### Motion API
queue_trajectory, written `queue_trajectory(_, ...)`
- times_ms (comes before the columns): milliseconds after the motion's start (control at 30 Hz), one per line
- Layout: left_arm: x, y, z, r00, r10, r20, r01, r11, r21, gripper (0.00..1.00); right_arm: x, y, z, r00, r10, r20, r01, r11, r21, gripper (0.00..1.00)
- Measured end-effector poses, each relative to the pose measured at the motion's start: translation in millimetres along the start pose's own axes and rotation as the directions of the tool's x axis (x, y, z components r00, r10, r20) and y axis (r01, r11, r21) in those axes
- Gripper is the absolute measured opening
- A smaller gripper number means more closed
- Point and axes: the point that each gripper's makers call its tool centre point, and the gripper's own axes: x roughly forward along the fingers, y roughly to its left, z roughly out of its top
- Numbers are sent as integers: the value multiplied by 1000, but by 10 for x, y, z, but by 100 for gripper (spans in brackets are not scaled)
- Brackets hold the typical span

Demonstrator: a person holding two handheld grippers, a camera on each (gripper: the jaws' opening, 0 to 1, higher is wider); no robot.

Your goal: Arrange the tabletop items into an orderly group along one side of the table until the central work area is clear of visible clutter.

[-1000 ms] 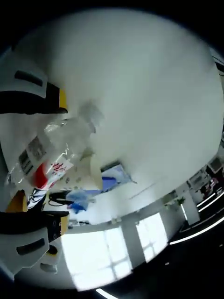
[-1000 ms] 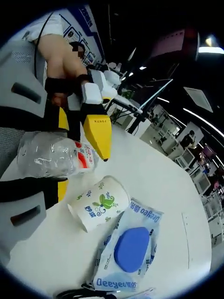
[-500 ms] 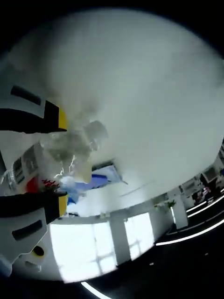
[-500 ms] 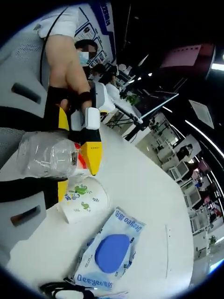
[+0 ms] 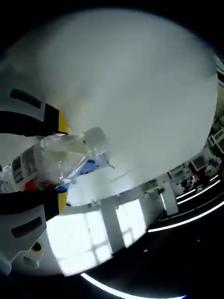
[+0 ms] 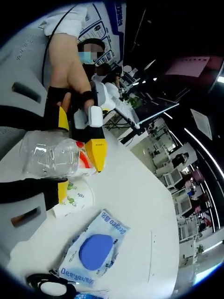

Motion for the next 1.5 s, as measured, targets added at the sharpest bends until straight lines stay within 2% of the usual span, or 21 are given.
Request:
queue_trajectory(67,-21,-76,9,1000,-8,1,8,999,38,39,-2,3,13,1000,4,-1,-4,1000,-7,36)
queue_trajectory(200,-63,-197,123,999,-39,14,37,995,91,38,-44,68,80,999,32,12,-32,999,-10,38)
queue_trajectory(333,-98,-334,177,999,-44,17,39,973,228,37,-94,134,122,998,58,10,-57,995,-76,38)
queue_trajectory(467,-113,-542,238,991,-128,43,113,964,242,36,-163,107,222,997,66,35,-63,996,-61,39)
queue_trajectory(567,-93,-621,267,988,-148,30,132,940,314,35,-274,79,304,995,77,58,-72,994,-78,40)
queue_trajectory(733,-47,-653,270,988,-156,9,140,911,389,34,-466,-48,478,991,78,107,-68,993,-93,41)
queue_trajectory(833,-33,-714,314,987,-162,-2,141,852,504,34,-603,-155,641,984,75,162,-67,996,-54,42)
queue_trajectory(867,-36,-732,316,988,-152,-2,129,827,547,34,-660,-216,715,981,66,184,-60,998,-36,42)
queue_trajectory(900,-41,-792,295,989,-150,-3,122,788,603,34,-689,-249,743,981,59,187,-54,998,-28,42)
queue_trajectory(967,-17,-810,318,990,-139,-11,111,737,666,33,-753,-282,850,977,45,209,-37,998,-41,43)
queue_trajectory(1033,2,-836,308,989,-146,-14,116,718,686,33,-776,-245,955,973,56,225,-45,998,-51,43)
queue_trajectory(1100,5,-821,327,989,-149,-12,116,720,684,33,-765,-188,1070,967,73,246,-62,997,-53,43)
queue_trajectory(1167,3,-833,335,988,-152,-13,118,707,697,33,-732,-134,1139,965,88,248,-76,995,-61,44)
queue_trajectory(1267,-13,-931,329,987,-161,-22,117,608,785,33,-639,-5,1209,967,123,221,-103,989,-102,48)
queue_trajectory(1333,-26,-1004,283,985,-170,-31,122,557,822,33,-569,71,1245,969,142,201,-119,985,-122,49)
queue_trajectory(1467,-31,-1058,219,981,-183,-58,149,530,835,33,-455,168,1334,969,176,173,-149,976,-158,49)
queue_trajectory(1500,-36,-1080,185,980,-187,-70,157,509,846,33,-439,180,1352,969,179,170,-150,975,-166,49)
